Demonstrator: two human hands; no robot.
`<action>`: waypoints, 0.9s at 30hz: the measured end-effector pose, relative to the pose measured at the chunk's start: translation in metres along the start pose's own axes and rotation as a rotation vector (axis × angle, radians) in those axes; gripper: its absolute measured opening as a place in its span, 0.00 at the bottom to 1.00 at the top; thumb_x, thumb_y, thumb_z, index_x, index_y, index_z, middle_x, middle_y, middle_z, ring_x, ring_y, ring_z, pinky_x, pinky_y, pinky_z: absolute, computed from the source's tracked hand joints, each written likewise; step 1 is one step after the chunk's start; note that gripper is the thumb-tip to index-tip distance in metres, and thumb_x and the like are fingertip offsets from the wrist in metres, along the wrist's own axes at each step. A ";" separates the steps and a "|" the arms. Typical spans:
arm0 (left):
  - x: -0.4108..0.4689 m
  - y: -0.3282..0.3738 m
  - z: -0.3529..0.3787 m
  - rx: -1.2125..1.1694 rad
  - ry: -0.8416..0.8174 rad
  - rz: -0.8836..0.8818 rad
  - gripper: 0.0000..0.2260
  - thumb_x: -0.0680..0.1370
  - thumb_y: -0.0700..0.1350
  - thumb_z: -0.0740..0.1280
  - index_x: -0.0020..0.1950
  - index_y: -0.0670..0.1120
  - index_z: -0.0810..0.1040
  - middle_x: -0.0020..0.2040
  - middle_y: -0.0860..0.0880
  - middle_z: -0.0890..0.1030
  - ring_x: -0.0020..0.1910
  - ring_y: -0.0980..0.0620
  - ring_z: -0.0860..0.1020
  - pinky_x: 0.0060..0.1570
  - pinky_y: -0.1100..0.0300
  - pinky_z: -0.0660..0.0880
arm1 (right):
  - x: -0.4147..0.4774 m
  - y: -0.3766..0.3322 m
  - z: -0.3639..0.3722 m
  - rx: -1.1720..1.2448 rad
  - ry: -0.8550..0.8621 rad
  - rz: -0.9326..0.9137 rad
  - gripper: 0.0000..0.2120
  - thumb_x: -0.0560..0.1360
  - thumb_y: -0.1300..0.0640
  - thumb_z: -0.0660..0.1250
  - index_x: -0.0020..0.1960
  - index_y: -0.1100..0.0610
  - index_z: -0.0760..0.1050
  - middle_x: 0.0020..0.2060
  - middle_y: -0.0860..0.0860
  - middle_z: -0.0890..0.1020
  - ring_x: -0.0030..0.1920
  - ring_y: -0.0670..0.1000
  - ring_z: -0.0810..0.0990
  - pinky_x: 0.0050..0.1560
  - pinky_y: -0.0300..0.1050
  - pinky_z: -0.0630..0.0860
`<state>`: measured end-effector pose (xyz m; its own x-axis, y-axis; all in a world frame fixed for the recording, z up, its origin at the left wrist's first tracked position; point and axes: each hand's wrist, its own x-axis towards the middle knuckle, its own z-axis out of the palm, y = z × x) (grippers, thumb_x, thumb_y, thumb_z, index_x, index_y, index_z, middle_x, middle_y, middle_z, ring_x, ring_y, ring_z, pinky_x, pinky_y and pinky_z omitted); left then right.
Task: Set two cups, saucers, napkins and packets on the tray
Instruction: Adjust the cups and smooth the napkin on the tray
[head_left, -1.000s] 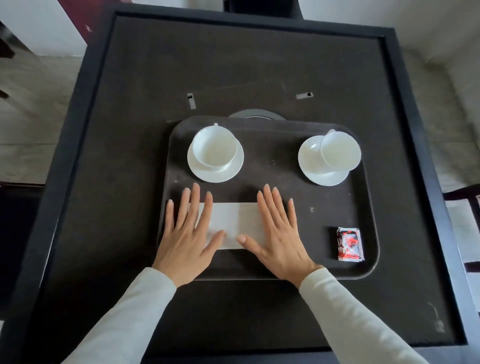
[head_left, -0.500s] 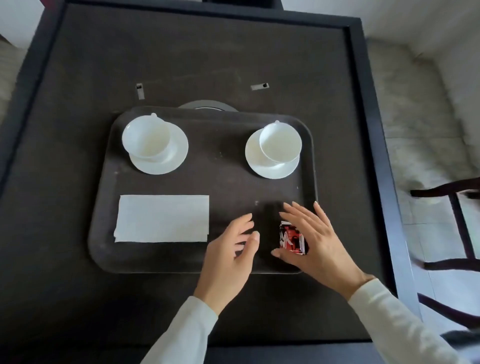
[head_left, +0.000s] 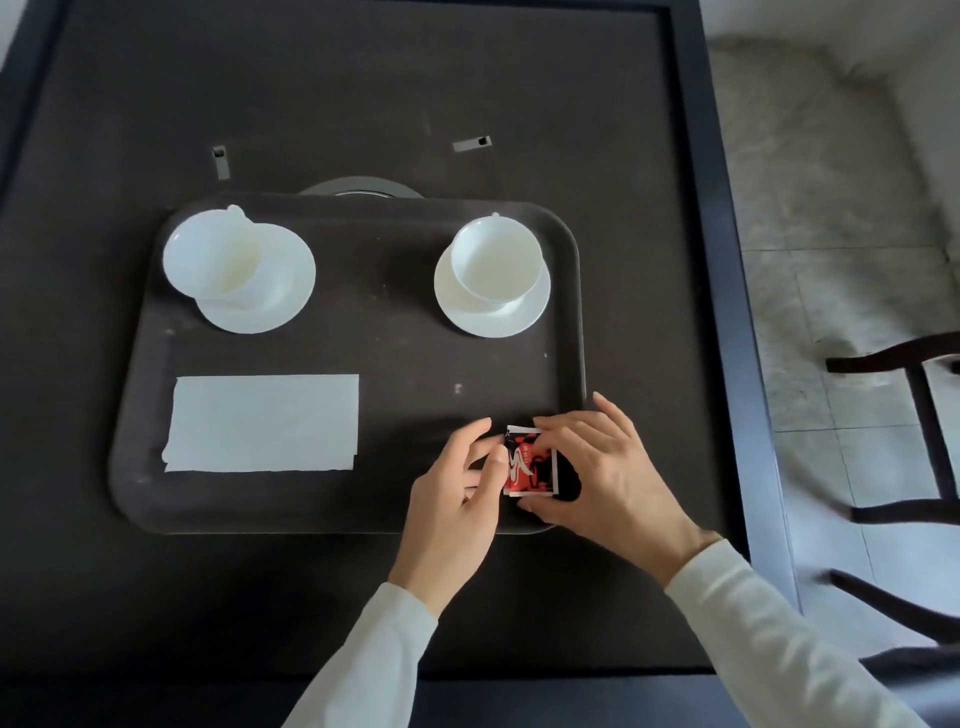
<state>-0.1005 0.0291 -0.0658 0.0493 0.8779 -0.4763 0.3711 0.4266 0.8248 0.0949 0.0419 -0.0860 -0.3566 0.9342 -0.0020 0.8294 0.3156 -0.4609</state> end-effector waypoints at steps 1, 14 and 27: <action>0.000 0.000 0.001 0.001 0.002 0.002 0.19 0.82 0.54 0.63 0.73 0.57 0.71 0.61 0.65 0.78 0.56 0.65 0.80 0.56 0.68 0.78 | -0.001 -0.001 0.000 -0.021 0.014 0.005 0.26 0.64 0.41 0.80 0.56 0.55 0.82 0.58 0.50 0.84 0.62 0.52 0.80 0.75 0.64 0.62; -0.004 -0.007 0.004 -0.008 0.007 0.002 0.18 0.82 0.55 0.63 0.72 0.58 0.72 0.60 0.64 0.79 0.62 0.58 0.80 0.60 0.56 0.80 | 0.006 -0.006 -0.005 -0.032 -0.044 0.001 0.24 0.64 0.42 0.81 0.53 0.56 0.82 0.57 0.49 0.85 0.62 0.53 0.80 0.77 0.62 0.59; -0.005 -0.010 0.010 -0.003 0.017 0.027 0.18 0.82 0.53 0.65 0.72 0.56 0.73 0.55 0.71 0.76 0.55 0.73 0.77 0.56 0.69 0.77 | 0.007 -0.010 -0.014 0.007 -0.123 0.038 0.25 0.65 0.44 0.81 0.56 0.55 0.81 0.58 0.49 0.84 0.62 0.54 0.80 0.78 0.59 0.57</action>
<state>-0.0950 0.0183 -0.0745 0.0430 0.8926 -0.4488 0.3671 0.4036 0.8381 0.0896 0.0478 -0.0692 -0.3754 0.9179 -0.1284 0.8405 0.2787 -0.4646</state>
